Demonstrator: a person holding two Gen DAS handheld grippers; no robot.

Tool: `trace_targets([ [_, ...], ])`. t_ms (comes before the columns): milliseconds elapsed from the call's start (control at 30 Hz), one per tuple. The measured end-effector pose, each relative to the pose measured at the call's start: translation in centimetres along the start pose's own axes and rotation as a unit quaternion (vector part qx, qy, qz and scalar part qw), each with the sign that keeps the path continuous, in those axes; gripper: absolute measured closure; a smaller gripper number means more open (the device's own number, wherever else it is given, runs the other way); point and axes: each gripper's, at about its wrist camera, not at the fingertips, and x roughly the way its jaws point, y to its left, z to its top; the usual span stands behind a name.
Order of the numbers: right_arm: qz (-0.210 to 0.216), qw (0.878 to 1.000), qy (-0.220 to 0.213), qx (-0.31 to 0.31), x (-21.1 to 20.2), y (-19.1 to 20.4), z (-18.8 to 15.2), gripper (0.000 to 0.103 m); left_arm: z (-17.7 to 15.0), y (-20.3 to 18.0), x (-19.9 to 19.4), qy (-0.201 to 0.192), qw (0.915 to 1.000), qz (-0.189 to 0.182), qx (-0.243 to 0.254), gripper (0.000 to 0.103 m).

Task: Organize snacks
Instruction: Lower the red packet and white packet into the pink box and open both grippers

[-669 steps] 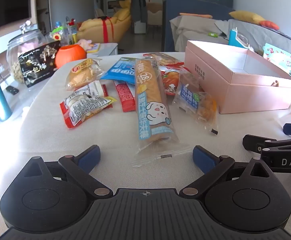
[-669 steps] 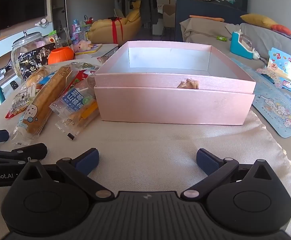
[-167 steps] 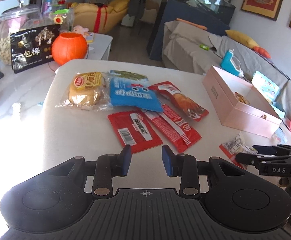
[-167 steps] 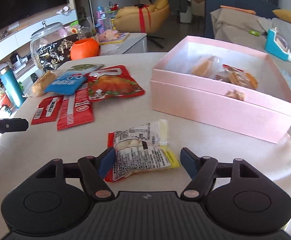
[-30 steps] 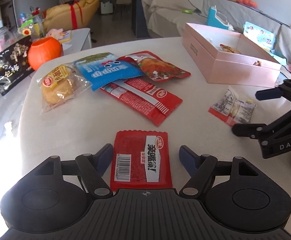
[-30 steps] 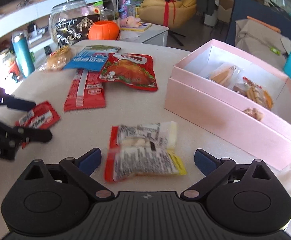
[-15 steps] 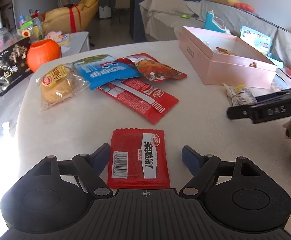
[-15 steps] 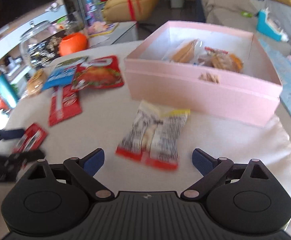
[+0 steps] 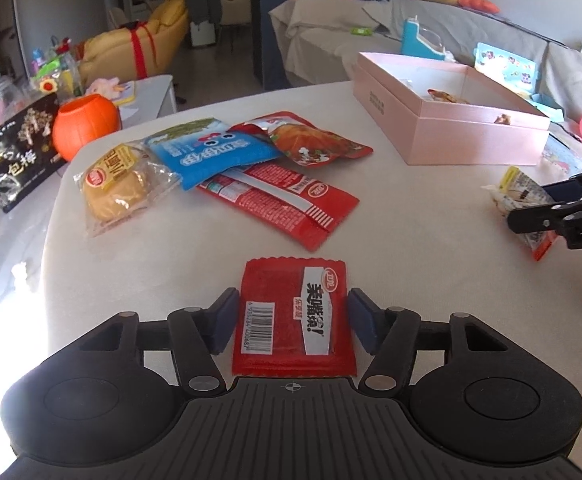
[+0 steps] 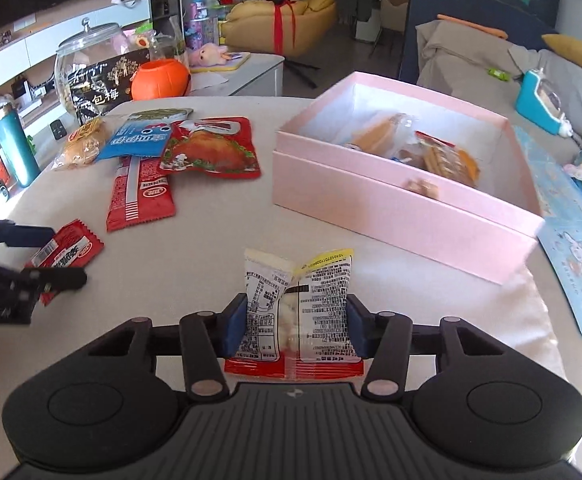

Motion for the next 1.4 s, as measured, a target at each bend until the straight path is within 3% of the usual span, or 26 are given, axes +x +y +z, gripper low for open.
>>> trace_targets([
  [167,-0.007,0.999,-0.012,0.029,-2.0,-2.7,-0.9,0.053,0.1,-1.2,-0.8,-0.002,0.9993,-0.037,0.009,0.046],
  [267,-0.005,0.998,-0.036,0.047,-3.7,-4.0,-1.1,0.053,1.9,-2.5,-2.2,-0.020,0.9959,-0.088,0.004,0.047],
  [400,-0.002,0.995,-0.083,0.056,-6.7,-5.4,0.5,0.053,8.5,-4.6,-4.9,-0.095,0.9860,-0.134,0.029,0.045],
  [533,-0.017,0.988,-0.145,0.059,-9.6,-7.4,5.1,0.053,15.8,-6.0,-4.8,-0.144,0.9714,-0.187,0.027,0.040],
  [633,-0.022,0.985,-0.157,0.067,-9.6,-9.1,9.2,0.052,20.3,-6.0,-1.1,-0.151,0.9600,-0.235,-0.026,0.038],
  [700,-0.017,0.986,-0.152,0.062,-8.4,-10.2,11.5,0.045,21.9,-6.3,3.1,-0.116,0.9604,-0.246,-0.059,0.038],
  [733,-0.020,0.987,-0.144,0.062,-7.5,-10.7,12.3,0.032,22.1,-6.3,4.9,-0.099,0.9622,-0.243,-0.073,0.038],
  [767,-0.036,0.988,-0.136,0.071,-6.6,-11.2,12.8,0.029,21.9,-6.2,6.1,-0.089,0.9629,-0.240,-0.085,0.038],
  [900,-0.055,0.990,-0.101,0.086,-4.6,-12.1,11.9,0.029,20.0,-4.0,7.5,-0.086,0.9489,-0.277,-0.123,0.038],
  [1000,-0.055,0.990,-0.092,0.087,-4.0,-12.1,10.2,0.029,18.9,-3.0,8.0,-0.065,0.9544,-0.262,-0.127,0.038],
  [1100,-0.051,0.991,-0.083,0.092,-3.1,-11.7,9.4,0.029,19.0,-3.0,9.1,-0.043,0.9310,-0.324,-0.162,0.038],
  [1133,-0.053,0.991,-0.083,0.092,-2.8,-11.4,9.2,0.029,19.3,-3.3,9.4,-0.050,0.9288,-0.330,-0.161,0.037],
  [1167,-0.056,0.991,-0.082,0.094,-2.5,-11.1,9.2,0.029,19.8,-4.2,9.4,-0.055,0.9414,-0.302,-0.139,0.036],
  [1200,-0.059,0.990,-0.081,0.098,-2.3,-10.8,9.1,0.029,20.3,-5.5,9.6,-0.049,0.9614,-0.251,-0.102,0.041],
  [1233,-0.062,0.990,-0.078,0.100,-2.2,-10.6,9.0,0.029,20.5,-6.2,9.9,-0.047,0.9713,-0.220,-0.077,0.042],
  [1267,-0.066,0.990,-0.076,0.097,-2.2,-10.3,8.7,0.029,20.5,-6.6,10.1,-0.051,0.9719,-0.220,-0.067,0.042],
  [1333,-0.076,0.991,-0.073,0.083,-2.5,-9.9,8.0,0.029,19.6,-5.3,10.1,-0.057,0.9568,-0.264,-0.107,0.042],
  [1400,-0.092,0.991,-0.075,0.068,-2.9,-9.6,7.2,0.026,18.3,-3.5,9.1,-0.080,0.9454,-0.280,-0.147,0.042],
])
